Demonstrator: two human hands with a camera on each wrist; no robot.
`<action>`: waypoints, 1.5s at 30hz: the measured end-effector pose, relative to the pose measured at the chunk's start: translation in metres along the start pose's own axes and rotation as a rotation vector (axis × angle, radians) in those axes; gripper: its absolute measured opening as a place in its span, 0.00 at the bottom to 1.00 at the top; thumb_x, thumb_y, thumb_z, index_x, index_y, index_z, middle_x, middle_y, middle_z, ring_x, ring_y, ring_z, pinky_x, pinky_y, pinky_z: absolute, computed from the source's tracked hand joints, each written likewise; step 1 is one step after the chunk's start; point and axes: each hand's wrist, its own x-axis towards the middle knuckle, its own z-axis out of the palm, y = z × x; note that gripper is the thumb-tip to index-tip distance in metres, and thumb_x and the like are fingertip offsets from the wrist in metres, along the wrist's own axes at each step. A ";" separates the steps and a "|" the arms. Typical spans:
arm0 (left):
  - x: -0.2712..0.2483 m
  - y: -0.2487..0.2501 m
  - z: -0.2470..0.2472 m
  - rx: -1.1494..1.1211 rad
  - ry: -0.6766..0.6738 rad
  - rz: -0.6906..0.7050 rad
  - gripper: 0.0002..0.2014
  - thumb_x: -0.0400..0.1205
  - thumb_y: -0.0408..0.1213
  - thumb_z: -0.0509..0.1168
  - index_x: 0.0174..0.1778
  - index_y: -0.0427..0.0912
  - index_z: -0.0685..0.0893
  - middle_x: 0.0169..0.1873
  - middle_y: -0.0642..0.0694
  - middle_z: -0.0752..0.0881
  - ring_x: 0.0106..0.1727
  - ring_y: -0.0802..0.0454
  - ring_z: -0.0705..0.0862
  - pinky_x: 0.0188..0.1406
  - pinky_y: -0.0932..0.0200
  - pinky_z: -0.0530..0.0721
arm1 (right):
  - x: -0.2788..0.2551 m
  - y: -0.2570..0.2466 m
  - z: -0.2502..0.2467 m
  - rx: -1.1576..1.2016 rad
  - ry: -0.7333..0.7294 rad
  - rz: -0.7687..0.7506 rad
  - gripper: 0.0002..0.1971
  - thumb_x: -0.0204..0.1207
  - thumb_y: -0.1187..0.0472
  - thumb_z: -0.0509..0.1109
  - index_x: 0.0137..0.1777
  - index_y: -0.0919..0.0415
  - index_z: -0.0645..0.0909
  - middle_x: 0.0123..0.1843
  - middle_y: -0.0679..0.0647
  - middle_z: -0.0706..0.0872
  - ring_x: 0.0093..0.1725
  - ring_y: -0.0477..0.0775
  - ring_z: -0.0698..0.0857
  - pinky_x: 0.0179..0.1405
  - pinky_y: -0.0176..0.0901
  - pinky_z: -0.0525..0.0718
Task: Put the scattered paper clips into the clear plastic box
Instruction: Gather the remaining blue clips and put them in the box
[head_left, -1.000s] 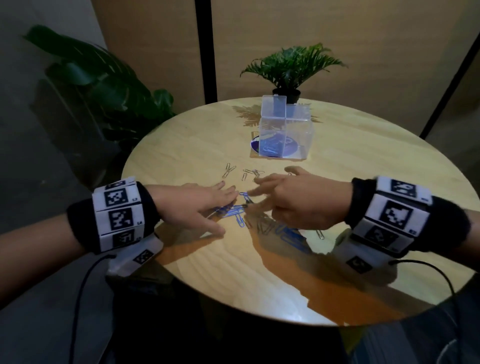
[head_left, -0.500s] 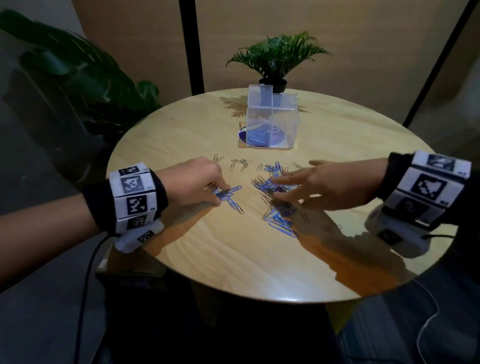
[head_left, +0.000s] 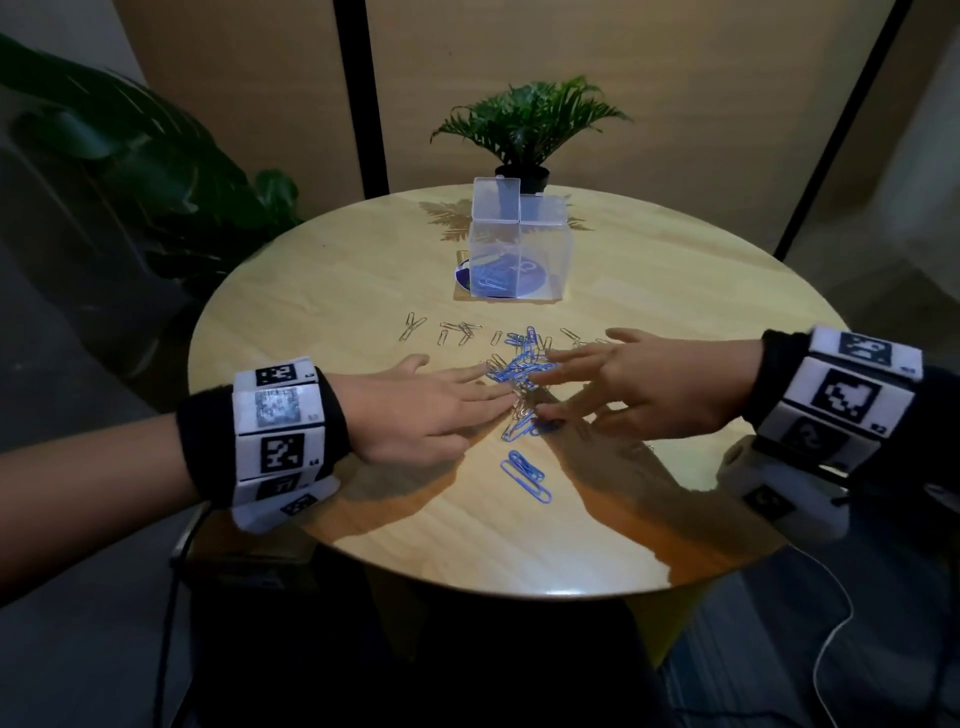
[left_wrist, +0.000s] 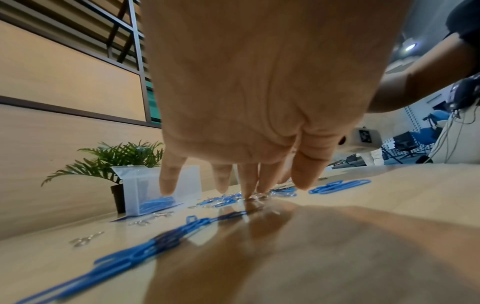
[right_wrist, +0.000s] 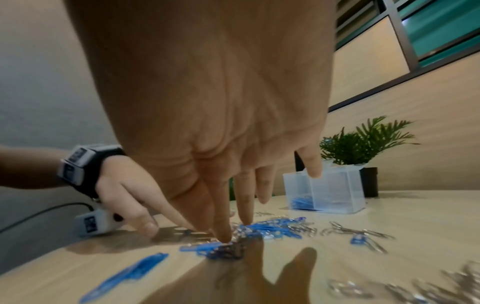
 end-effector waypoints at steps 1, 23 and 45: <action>0.001 0.001 -0.001 -0.004 -0.008 0.012 0.30 0.87 0.43 0.46 0.83 0.52 0.39 0.84 0.58 0.39 0.84 0.55 0.37 0.76 0.28 0.53 | 0.001 0.003 0.001 0.000 -0.030 0.015 0.24 0.85 0.55 0.51 0.81 0.38 0.58 0.85 0.36 0.47 0.85 0.42 0.41 0.81 0.66 0.48; -0.017 -0.002 -0.030 -0.047 0.094 -0.018 0.31 0.81 0.53 0.42 0.81 0.51 0.59 0.83 0.56 0.56 0.84 0.59 0.53 0.78 0.47 0.63 | 0.004 0.005 0.012 0.056 0.012 0.005 0.29 0.85 0.56 0.50 0.82 0.35 0.46 0.86 0.39 0.41 0.85 0.44 0.42 0.80 0.68 0.47; -0.004 0.011 0.000 -0.256 -0.002 0.116 0.35 0.83 0.44 0.54 0.83 0.38 0.49 0.83 0.46 0.53 0.83 0.53 0.55 0.79 0.60 0.56 | 0.009 0.018 0.017 -0.004 0.226 0.050 0.28 0.80 0.60 0.52 0.78 0.35 0.63 0.84 0.42 0.56 0.84 0.47 0.52 0.77 0.61 0.60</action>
